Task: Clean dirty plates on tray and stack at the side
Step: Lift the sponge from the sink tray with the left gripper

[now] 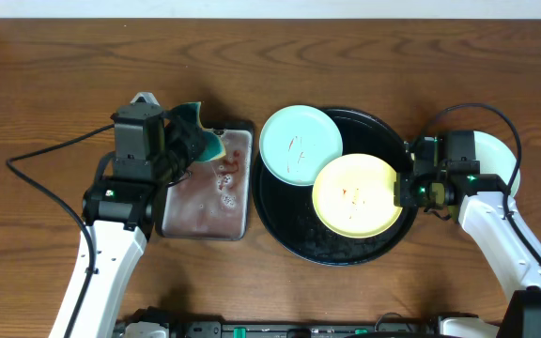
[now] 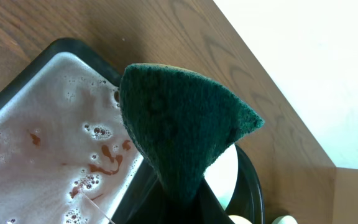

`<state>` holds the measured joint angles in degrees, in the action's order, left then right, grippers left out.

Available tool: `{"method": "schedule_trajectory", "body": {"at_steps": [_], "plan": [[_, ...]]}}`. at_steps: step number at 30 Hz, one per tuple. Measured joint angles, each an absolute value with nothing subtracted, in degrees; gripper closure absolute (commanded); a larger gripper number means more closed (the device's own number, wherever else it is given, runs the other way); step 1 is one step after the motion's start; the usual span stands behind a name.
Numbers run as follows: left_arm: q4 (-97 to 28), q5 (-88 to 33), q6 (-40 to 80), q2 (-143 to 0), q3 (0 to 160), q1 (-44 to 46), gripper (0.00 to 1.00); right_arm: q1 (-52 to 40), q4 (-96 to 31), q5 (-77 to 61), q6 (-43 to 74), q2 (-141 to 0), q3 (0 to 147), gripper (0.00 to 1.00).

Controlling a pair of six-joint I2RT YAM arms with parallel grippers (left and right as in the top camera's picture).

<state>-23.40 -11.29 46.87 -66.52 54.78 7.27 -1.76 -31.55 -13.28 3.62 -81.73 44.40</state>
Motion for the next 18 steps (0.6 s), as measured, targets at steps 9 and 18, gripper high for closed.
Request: {"method": "schedule_trajectory", "body": {"at_steps": [9, 18], "plan": [[-23.4, -11.27, 46.46, -66.52, 54.78, 7.27, 0.93, -1.76, -31.55, -13.28, 3.6, -81.73, 44.4, 0.99], [-23.44, -11.31, 43.2, -66.52, 54.78, 7.27, 0.93, -1.76, -31.55, -13.28, 3.6, -81.73, 44.4, 0.99]]}}
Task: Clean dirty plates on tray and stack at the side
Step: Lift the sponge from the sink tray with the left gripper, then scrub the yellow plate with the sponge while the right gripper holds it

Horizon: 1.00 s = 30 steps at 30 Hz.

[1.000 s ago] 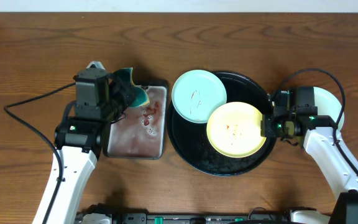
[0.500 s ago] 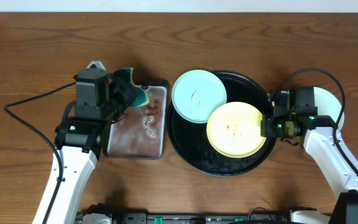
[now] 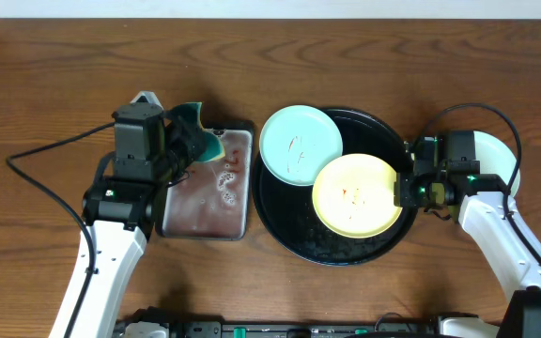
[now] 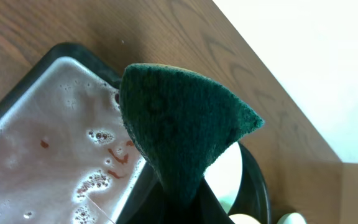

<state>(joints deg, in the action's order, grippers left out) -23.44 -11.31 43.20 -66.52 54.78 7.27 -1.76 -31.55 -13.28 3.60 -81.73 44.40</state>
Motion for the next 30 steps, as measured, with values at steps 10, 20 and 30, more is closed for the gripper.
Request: {"method": "schedule_trajectory", "body": {"at_steps": [10, 20, 30], "plan": [[-31.57, -11.27, 22.72, -71.79, 54.76, 10.09, 0.93, -1.8, -36.51, -13.23, 2.39, -81.73, 44.18, 0.99], [-33.8, -11.4, 16.01, -80.31, 54.76, 18.11, 0.93, -6.04, -35.11, -13.3, 2.33, -81.73, 39.72, 0.99], [-16.58, -14.98, 24.12, -81.6, 54.78, 37.06, 0.93, -7.44, -30.63, -14.15, 2.76, -81.73, 35.81, 0.99]]}}
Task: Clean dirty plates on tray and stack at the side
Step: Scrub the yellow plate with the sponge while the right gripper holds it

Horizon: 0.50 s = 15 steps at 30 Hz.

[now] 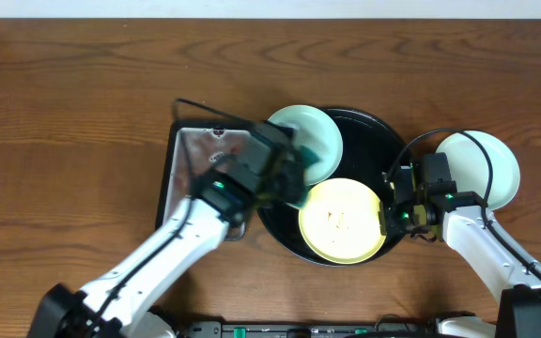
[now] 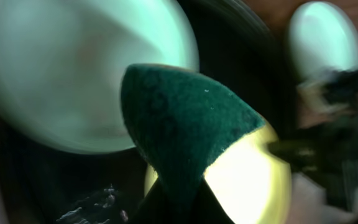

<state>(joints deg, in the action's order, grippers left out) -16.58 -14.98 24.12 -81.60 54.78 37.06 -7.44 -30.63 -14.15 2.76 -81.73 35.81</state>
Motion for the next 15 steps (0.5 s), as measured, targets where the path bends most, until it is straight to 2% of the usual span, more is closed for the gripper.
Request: {"method": "schedule_trajectory", "body": {"at_steps": [9, 15], "plan": [[-2.83, -15.4, 36.42, -96.05, 54.78, 48.95, 0.92, -7.44, -29.89, -14.37, 2.81, -81.73, 35.55, 0.99], [-2.81, -15.59, 40.4, -101.97, 54.78, 51.77, 0.92, -7.44, -29.89, -14.37, 2.79, -81.73, 35.55, 0.99]]}}
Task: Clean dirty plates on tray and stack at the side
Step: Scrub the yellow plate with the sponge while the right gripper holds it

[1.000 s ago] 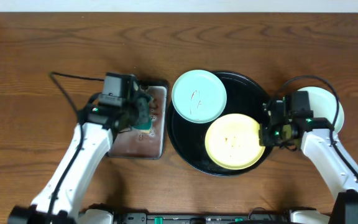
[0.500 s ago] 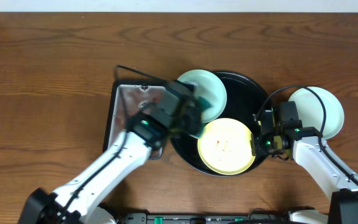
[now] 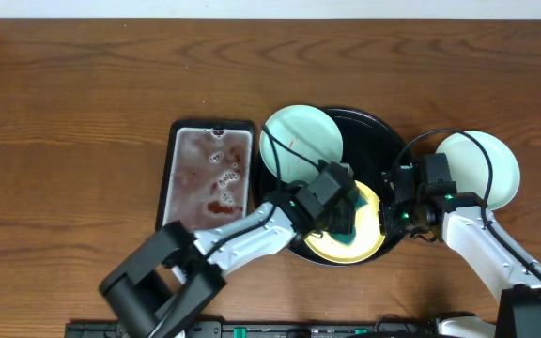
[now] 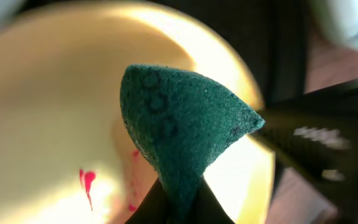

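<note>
A yellow plate [image 3: 369, 235] with red stains [image 4: 86, 180] lies at the front of the round black tray [image 3: 364, 127]. My left gripper [image 3: 341, 214] is shut on a dark green sponge [image 4: 179, 130], which is pressed down over the yellow plate [image 4: 55, 93]. My right gripper [image 3: 402, 212] is at that plate's right rim and looks shut on it; its dark fingers [image 4: 316, 143] show in the left wrist view. A stained pale green plate [image 3: 294, 141] leans on the tray's back left.
A rectangular basin of reddish soapy water [image 3: 209, 178] sits left of the tray. One clean pale green plate [image 3: 486, 164] lies on the wooden table to the right, behind my right arm. Cables loop around both arms.
My left gripper, with the sponge, was over the tray between the two plates; now it is lower and further right, on the yellow plate. The right gripper has stayed at the rim.
At first my left gripper held the sponge above the soapy basin, and the yellow plate lay at the tray's right middle with my right gripper at its rim. Then the left arm was over the tray and the plate lay nearer the front. Now the sponge is on it.
</note>
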`<state>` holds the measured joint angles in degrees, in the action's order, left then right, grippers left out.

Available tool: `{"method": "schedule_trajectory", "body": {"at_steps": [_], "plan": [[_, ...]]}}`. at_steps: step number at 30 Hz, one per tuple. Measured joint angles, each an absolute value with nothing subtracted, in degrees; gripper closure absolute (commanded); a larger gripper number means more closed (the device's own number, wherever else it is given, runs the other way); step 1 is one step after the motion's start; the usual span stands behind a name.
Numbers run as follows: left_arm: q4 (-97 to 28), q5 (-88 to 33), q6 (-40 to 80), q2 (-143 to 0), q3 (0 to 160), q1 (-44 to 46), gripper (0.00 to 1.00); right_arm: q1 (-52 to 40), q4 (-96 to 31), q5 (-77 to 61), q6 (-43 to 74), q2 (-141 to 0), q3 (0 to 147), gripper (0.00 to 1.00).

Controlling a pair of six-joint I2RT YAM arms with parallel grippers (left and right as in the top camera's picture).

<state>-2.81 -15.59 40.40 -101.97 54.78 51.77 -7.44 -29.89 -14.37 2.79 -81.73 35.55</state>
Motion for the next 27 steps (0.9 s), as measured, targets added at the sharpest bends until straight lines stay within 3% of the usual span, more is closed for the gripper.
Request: {"method": "schedule_trajectory", "body": {"at_steps": [9, 18, 27], "plan": [[-15.68, -5.34, 40.45, -100.47, 55.2, 50.48, 0.93, -8.16, -29.93, -14.57, 2.98, -81.76, 35.27, 0.99], [-6.57, -2.94, 40.62, -93.43, 55.02, 50.61, 0.93, -8.16, -29.89, -14.37, 3.01, -81.76, 35.27, 0.99], [-4.19, -3.75, 44.16, -101.78, 55.0, 56.53, 0.92, -8.16, -29.87, -14.35, 3.01, -81.76, 35.27, 0.99]]}}
